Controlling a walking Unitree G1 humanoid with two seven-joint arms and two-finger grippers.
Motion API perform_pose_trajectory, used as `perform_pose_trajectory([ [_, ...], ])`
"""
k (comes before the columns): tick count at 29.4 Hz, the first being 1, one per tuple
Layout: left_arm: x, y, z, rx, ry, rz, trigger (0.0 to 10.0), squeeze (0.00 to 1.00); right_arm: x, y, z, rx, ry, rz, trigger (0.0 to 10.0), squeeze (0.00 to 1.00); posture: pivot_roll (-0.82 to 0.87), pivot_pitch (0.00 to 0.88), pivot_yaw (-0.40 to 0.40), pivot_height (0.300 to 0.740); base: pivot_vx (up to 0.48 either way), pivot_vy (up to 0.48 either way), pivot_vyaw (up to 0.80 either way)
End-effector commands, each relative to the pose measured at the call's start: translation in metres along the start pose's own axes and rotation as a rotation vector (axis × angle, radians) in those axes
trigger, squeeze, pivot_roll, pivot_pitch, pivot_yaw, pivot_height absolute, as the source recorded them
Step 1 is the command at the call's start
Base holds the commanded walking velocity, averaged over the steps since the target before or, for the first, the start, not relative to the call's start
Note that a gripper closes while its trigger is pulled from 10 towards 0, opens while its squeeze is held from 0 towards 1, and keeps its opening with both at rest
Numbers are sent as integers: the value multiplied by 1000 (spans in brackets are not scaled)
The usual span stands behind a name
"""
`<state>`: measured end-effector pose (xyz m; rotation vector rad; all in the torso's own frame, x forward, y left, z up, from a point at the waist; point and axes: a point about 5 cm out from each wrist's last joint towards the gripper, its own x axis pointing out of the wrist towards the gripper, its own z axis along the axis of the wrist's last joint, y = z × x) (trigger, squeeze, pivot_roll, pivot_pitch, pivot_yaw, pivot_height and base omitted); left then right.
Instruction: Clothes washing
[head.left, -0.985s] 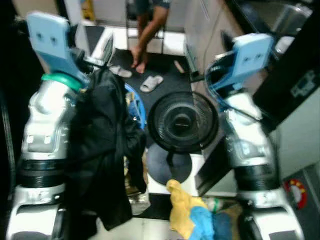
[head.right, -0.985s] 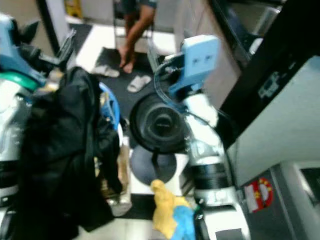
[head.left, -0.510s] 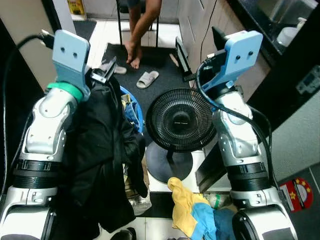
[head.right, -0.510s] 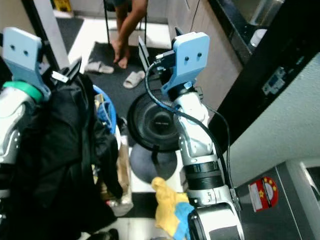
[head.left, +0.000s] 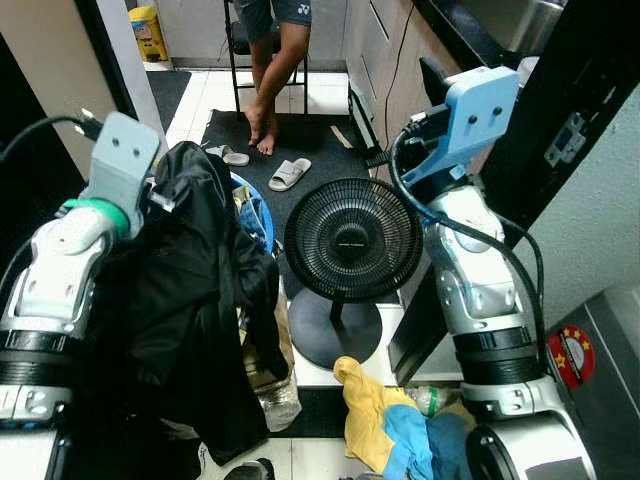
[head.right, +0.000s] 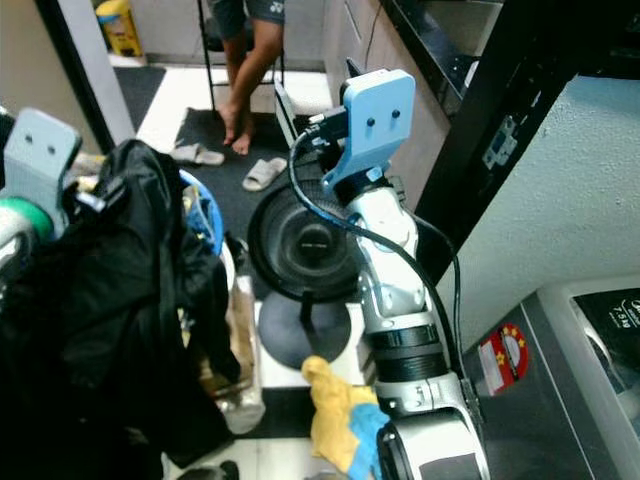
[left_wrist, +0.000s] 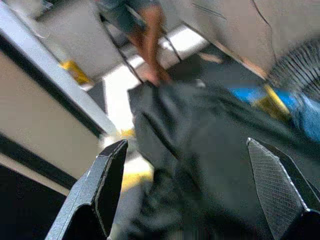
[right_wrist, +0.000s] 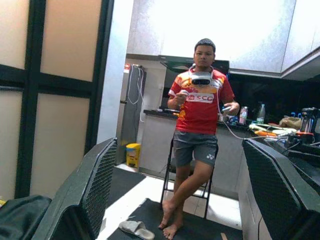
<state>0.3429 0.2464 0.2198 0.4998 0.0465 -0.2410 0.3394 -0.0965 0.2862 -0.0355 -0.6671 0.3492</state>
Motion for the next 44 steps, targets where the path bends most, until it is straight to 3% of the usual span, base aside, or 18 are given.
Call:
perform_pose_trajectory([
  [1,-2,-6,-11,13,54,-67,10000,0,-3,1,-3,3,5,2,10000,0,106,29,26,740,0,0,0],
  [2,-5,-15,-24,26,115,-149,10000,0,-3,1,-3,5,5,3,10000,0,108,26,31,740,0,0,0],
  [12,-6,-29,-48,44,206,-241,10000,0,-3,2,-4,5,6,2,10000,0,100,23,31,740,0,0,0],
  [13,-5,-31,-50,47,206,-244,7922,0,-3,1,-4,3,7,1,10000,0,100,23,31,740,0,0,0],
  [14,-4,-32,-50,49,204,-245,7922,0,-3,1,-4,2,7,0,10000,0,100,23,31,740,0,0,0],
  [16,-3,-30,-48,28,188,-216,0,0,-4,0,-3,0,7,-2,10000,0,96,22,32,740,0,0,0],
  [37,-1,-19,-18,-75,32,-124,0,0,-4,1,-4,3,8,1,10000,0,99,21,29,740,0,0,0],
  [40,-1,-16,-4,-111,-28,-110,0,0,-4,0,-4,3,9,-3,10000,0,100,26,33,740,0,0,0],
  [41,0,-11,24,-163,-153,-86,0,0,-3,-1,-4,3,7,-8,10000,0,99,29,33,740,0,0,0],
  [43,0,-11,24,-163,-153,-86,0,0,-3,-1,-4,3,7,-8,10000,0,99,29,33,740,0,0,0],
  [44,1,-7,43,-201,-241,-59,0,0,-2,-1,-3,2,4,-9,10000,0,98,29,32,740,0,0,0],
])
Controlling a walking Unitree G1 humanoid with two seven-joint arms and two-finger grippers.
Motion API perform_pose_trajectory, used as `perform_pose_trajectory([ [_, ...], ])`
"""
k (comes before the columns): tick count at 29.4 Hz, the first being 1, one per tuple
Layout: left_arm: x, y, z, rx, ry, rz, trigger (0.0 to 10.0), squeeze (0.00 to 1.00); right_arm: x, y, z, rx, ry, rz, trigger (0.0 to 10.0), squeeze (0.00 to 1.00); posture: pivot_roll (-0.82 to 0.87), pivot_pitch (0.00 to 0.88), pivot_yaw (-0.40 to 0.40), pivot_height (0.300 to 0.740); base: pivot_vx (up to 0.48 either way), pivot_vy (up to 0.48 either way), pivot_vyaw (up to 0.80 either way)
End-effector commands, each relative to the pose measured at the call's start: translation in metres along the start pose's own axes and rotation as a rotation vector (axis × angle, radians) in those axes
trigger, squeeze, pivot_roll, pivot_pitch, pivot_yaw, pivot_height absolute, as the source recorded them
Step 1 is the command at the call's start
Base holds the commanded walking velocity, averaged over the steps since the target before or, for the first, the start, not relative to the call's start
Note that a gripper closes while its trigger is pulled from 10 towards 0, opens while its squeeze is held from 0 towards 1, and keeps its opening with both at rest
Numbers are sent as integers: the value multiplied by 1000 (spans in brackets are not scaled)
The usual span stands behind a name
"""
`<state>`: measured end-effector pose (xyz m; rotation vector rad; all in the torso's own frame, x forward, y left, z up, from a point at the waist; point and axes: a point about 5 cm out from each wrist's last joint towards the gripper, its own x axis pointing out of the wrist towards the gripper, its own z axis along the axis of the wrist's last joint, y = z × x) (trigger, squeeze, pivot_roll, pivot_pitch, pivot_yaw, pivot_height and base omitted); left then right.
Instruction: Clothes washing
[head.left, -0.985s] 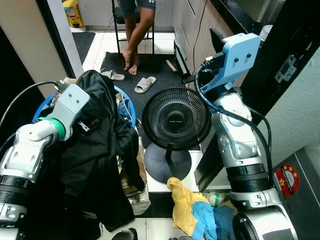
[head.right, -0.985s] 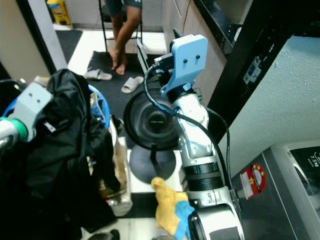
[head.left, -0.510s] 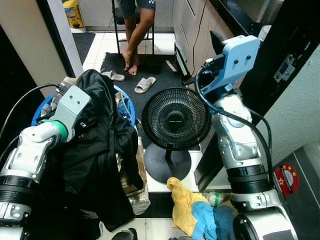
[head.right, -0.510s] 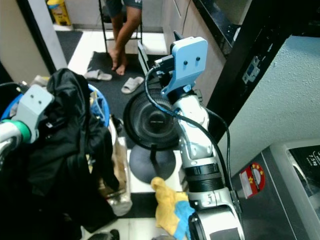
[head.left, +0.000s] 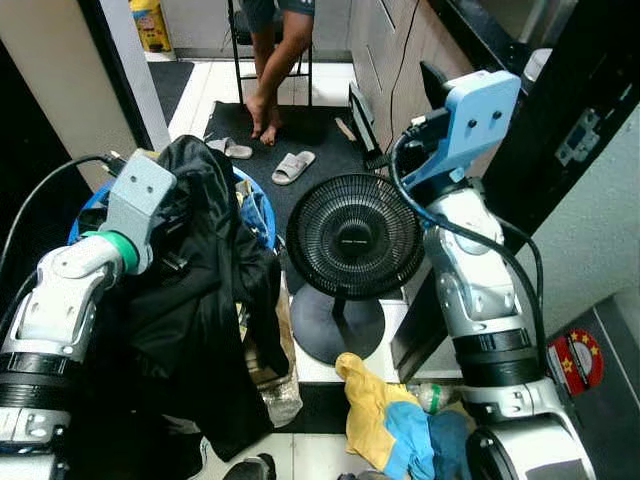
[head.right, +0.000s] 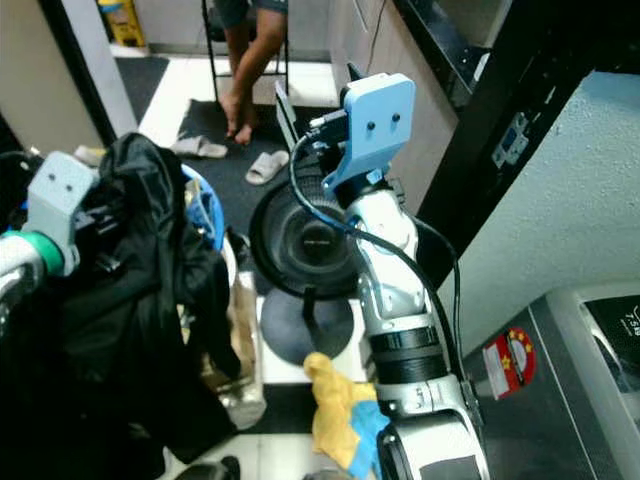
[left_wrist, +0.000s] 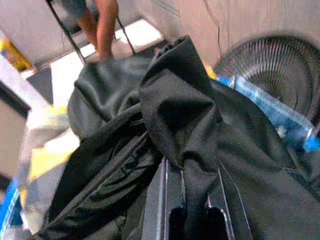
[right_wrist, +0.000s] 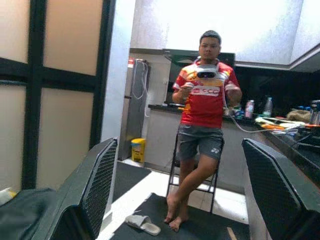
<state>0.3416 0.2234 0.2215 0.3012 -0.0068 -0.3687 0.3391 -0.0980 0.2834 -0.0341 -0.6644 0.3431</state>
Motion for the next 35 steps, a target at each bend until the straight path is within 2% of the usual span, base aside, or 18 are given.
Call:
perform_pose_trajectory([
  [1,0,6,32,-7,-140,40,0,0,0,0,-1,2,2,-3,10000,0,98,29,32,740,0,0,0],
  [2,3,6,57,-41,-255,51,4196,0,2,-1,0,0,-3,-4,10000,0,95,30,32,740,0,0,0],
  [5,3,6,57,-41,-255,51,4196,0,2,-1,0,0,-3,-4,10000,0,95,30,32,740,0,0,0],
  [6,5,6,81,-69,-363,54,10000,0,4,-1,1,-2,-9,-5,10000,0,91,30,32,740,0,0,0],
  [8,5,6,81,-69,-363,54,10000,0,4,-1,1,-2,-9,-5,10000,0,91,30,32,740,0,0,0],
  [9,7,1,115,-86,-508,31,10000,0,6,-1,3,-5,-16,-5,10000,0,76,24,31,740,0,0,0],
  [11,7,1,115,-86,-508,31,10000,0,6,-1,3,-5,-16,-5,10000,0,76,24,31,740,0,0,0],
  [12,7,-4,149,-110,-651,7,10000,0,7,-1,4,-8,-20,-5,10000,0,74,23,34,740,0,0,0],
  [14,7,-4,149,-110,-651,7,10000,0,7,-1,4,-8,-20,-5,10000,0,74,23,34,740,0,0,0],
  [15,5,-6,180,-133,-772,0,10000,0,7,-2,5,-11,-22,-7,10000,0,71,23,39,740,0,0,0],
  [18,5,-6,180,-133,-772,0,10000,0,7,-2,5,-11,-22,-7,10000,0,71,23,39,740,0,0,0],
  [19,-1,-4,210,-165,-893,14,10000,0,6,-2,5,-12,-24,-12,10000,0,67,25,43,740,0,0,0],
  [20,-1,-4,210,-165,-893,14,10000,0,6,-2,5,-12,-24,-12,10000,0,67,25,43,740,0,0,0],
  [21,-13,2,235,-183,-1012,38,10000,0,5,-2,6,-12,-24,-15,10000,0,68,27,41,740,0,0,0],
  [23,-13,2,235,-183,-1012,38,10000,0,5,-2,6,-12,-24,-15,10000,0,68,27,41,740,0,0,0],
  [26,-47,12,275,-203,-1240,54,10000,0,4,-2,5,-10,-24,-18,10000,0,77,26,40,740,0,0,0],
  [30,-52,11,278,-202,-1245,30,10000,0,5,-1,5,-7,-26,-20,10000,0,77,26,40,740,0,0,0],
  [35,-42,5,263,-149,-1132,18,10000,0,5,-1,5,-4,-29,-27,10000,0,77,26,40,740,0,0,0],
])
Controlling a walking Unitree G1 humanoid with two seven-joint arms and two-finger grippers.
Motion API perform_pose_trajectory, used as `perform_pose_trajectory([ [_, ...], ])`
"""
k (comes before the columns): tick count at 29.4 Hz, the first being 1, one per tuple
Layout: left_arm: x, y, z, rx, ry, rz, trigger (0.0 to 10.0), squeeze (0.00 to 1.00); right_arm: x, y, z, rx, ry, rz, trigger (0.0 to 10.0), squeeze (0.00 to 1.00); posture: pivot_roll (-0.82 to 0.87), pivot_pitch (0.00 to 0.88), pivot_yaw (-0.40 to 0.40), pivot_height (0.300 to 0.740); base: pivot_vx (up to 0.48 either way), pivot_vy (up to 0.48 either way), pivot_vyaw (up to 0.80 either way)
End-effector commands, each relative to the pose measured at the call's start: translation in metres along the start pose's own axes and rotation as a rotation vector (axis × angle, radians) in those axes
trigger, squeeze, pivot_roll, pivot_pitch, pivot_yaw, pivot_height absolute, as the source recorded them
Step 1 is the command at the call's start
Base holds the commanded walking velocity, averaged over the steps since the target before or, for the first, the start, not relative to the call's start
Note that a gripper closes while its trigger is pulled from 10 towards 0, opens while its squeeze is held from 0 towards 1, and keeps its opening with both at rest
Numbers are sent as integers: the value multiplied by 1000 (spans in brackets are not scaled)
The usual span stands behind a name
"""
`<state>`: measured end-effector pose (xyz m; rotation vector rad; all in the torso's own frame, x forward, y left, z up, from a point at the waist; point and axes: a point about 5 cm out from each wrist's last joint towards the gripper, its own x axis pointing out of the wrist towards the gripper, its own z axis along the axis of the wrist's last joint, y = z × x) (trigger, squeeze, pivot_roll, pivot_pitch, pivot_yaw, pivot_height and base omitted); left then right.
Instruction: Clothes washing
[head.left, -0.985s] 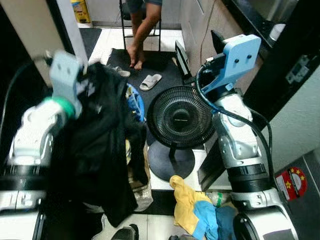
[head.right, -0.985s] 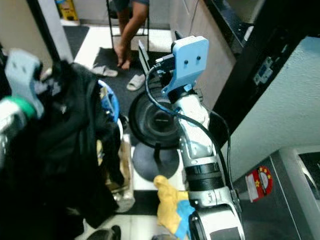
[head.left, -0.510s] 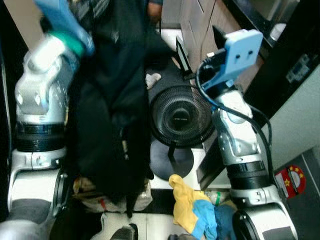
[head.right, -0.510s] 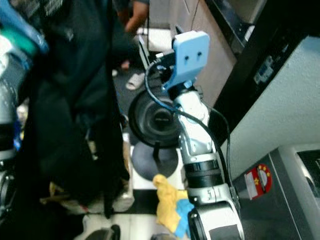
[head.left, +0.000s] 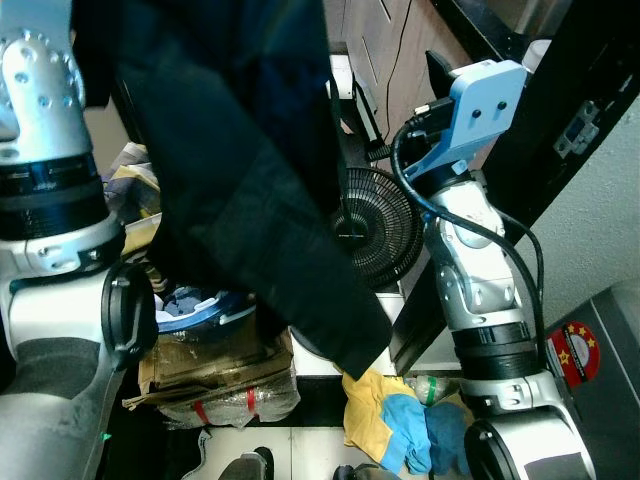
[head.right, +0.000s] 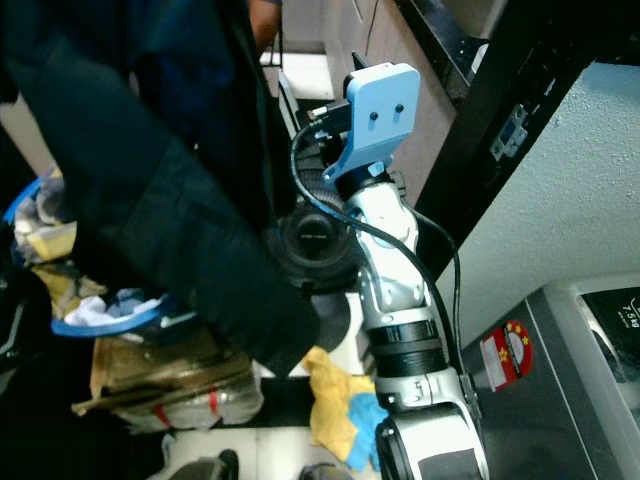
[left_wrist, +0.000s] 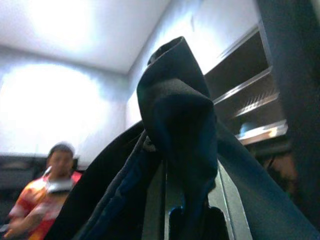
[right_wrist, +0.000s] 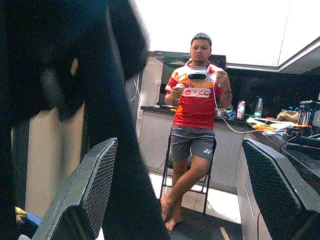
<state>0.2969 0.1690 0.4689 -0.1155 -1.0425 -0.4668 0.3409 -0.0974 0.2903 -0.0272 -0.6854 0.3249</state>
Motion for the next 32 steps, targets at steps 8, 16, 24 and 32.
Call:
perform_pose_trajectory([
  [8,-32,14,-27,80,180,92,10000,0,-2,-6,4,-14,-21,-47,10000,0,80,25,38,740,0,0,0],
  [16,-63,15,-36,145,291,58,10000,0,4,-18,24,-39,-98,-115,10000,0,76,13,37,740,0,0,0],
  [24,-75,12,-31,115,301,59,10000,0,4,-27,34,-51,-131,-138,10000,0,79,5,25,740,0,0,0],
  [32,-74,5,-33,98,300,58,10000,0,6,-30,36,-39,-136,-154,10000,0,75,0,23,740,0,0,-100],
])
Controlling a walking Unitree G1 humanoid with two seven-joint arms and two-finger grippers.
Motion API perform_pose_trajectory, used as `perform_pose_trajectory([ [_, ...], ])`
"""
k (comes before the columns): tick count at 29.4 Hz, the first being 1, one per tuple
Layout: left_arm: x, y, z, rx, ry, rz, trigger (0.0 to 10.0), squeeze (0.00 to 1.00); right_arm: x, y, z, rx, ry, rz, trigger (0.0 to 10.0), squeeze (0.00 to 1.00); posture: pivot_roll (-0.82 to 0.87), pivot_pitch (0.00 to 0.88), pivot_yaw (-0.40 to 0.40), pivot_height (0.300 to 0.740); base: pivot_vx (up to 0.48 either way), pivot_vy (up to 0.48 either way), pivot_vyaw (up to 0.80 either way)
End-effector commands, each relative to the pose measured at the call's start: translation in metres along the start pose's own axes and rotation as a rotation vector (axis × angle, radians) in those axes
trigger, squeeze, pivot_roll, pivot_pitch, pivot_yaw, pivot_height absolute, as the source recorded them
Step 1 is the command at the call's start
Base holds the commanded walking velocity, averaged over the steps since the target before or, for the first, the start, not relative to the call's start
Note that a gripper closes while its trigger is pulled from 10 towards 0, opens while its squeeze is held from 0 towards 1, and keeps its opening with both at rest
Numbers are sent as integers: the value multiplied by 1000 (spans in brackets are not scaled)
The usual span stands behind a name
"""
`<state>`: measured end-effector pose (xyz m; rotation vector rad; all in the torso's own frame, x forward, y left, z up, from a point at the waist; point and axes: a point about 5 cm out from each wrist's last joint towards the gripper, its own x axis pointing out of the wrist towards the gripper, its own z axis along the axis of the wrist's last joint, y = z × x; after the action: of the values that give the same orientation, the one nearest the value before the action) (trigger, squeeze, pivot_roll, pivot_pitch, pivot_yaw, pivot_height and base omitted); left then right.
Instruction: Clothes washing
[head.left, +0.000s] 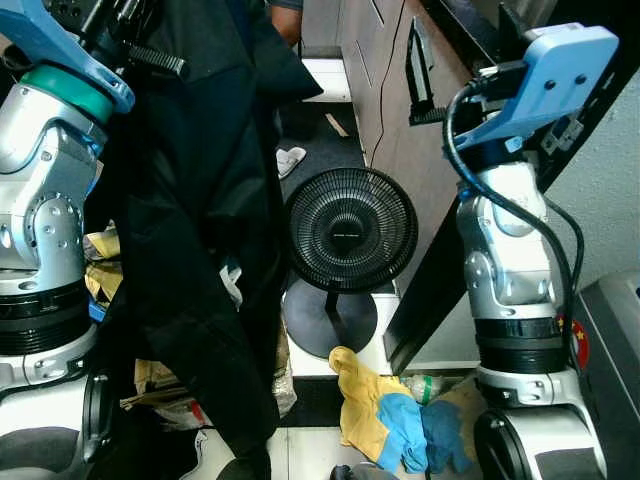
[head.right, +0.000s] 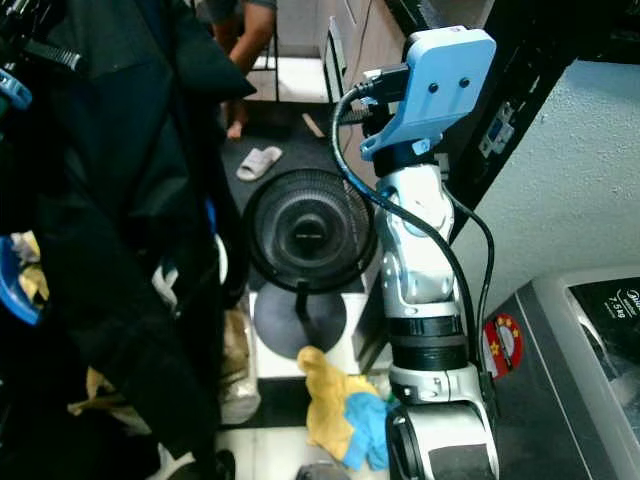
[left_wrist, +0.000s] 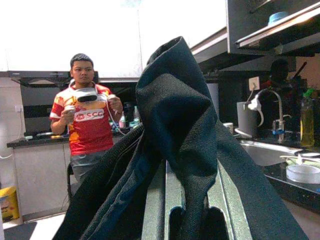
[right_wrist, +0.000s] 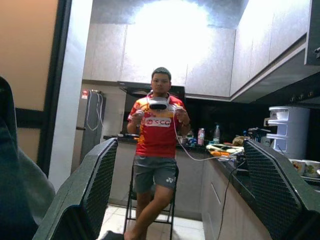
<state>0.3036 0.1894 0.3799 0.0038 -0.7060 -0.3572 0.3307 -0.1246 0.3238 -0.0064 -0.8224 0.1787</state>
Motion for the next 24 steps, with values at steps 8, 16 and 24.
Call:
perform_pose_trajectory([
  [8,1,-5,12,9,-43,-13,10000,0,-1,-3,-1,16,17,-28,10000,0,76,9,30,740,0,0,-800],
  [16,1,-6,11,6,-32,-13,10000,0,-2,-3,-3,19,28,-28,10000,0,76,14,35,740,0,0,-800],
  [24,1,-6,11,4,-28,-14,10000,0,-3,-2,-4,21,33,-31,10000,0,75,17,41,740,0,0,-800],
])
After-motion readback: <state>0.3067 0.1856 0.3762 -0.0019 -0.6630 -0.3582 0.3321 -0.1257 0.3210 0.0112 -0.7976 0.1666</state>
